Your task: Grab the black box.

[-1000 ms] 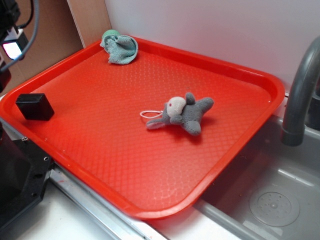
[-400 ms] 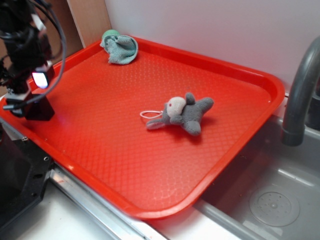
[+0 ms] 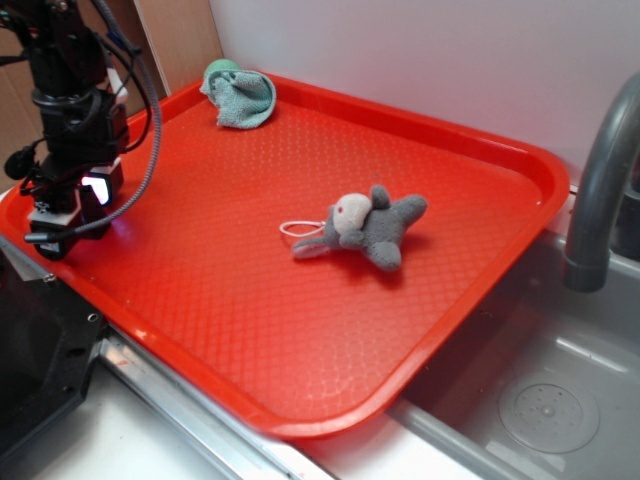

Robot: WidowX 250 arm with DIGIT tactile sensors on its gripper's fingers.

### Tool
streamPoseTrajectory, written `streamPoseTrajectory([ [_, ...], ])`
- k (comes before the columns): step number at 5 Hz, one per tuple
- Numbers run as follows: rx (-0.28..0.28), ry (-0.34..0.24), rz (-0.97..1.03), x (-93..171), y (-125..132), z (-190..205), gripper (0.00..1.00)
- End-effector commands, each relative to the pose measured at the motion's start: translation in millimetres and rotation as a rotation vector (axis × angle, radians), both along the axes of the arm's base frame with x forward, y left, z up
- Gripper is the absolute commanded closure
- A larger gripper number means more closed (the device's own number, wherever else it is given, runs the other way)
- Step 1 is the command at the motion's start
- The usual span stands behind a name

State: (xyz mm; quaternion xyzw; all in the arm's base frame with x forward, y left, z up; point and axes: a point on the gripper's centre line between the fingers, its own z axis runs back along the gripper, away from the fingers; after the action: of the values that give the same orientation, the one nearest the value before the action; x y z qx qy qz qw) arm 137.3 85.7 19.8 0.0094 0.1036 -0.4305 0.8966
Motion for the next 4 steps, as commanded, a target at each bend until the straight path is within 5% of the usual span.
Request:
streamPoseTrajectory([
  [1,0.014,-0.013,0.032,9.7,-2.7,3.9,1.00],
  [3,0.098,-0.051,0.131,22.6,-14.2,45.9,1.00],
  [4,0.056,-0.245,0.385,40.3,-33.8,90.0,1.00],
])
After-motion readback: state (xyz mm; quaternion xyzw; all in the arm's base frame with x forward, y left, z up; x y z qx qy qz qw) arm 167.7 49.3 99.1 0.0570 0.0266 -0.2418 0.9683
